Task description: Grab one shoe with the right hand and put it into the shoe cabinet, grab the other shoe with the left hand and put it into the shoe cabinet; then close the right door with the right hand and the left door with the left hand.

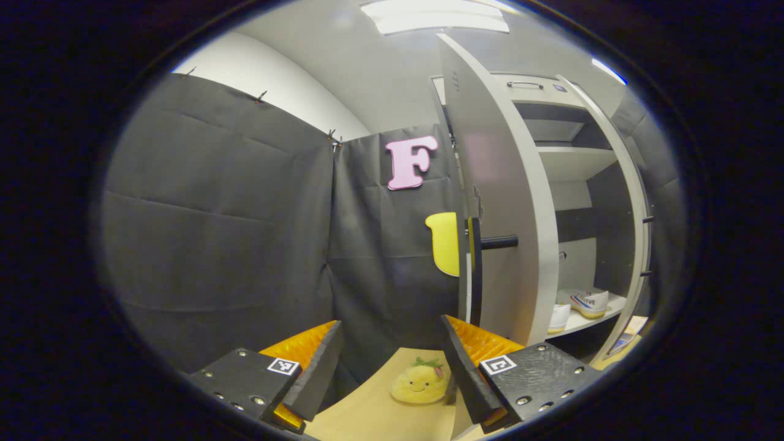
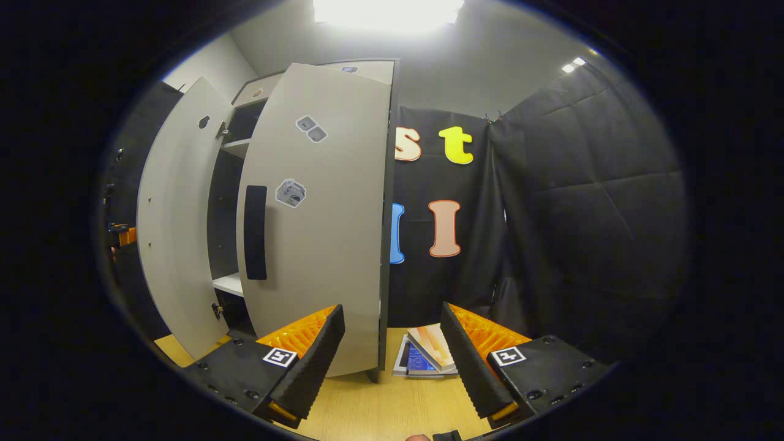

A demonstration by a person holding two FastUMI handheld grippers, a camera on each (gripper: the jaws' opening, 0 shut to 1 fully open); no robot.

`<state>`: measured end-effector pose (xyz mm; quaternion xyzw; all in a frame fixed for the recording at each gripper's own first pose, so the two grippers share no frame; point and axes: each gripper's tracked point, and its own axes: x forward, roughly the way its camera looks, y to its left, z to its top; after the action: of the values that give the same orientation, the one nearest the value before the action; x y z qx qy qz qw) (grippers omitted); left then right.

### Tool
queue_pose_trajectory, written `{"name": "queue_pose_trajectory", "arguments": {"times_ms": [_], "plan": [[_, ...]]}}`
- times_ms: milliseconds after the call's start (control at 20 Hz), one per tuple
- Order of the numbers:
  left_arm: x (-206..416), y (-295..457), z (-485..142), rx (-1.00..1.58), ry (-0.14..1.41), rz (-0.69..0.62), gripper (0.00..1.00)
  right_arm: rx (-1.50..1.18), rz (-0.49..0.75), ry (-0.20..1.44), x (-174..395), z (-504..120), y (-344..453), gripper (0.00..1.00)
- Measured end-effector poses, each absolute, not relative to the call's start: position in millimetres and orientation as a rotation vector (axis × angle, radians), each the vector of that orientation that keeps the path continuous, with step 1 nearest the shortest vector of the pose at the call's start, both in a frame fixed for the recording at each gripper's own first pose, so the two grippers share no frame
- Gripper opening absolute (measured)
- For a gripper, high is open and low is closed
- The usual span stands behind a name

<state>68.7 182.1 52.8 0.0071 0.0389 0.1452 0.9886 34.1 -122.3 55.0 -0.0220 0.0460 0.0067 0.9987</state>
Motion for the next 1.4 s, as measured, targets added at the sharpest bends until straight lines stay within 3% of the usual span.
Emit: {"name": "queue_pose_trajectory", "arguments": {"times_ms": [650,1400], "plan": [[105,31,47,0.000,0.073,-0.022,0.89,-0.035,0.026,0.096,42,52,-113,0.99],[-7,80,74,0.005,0.041,-0.015,0.89,-0.007,0.078,0.001,-7,91,-65,0.99]]}}
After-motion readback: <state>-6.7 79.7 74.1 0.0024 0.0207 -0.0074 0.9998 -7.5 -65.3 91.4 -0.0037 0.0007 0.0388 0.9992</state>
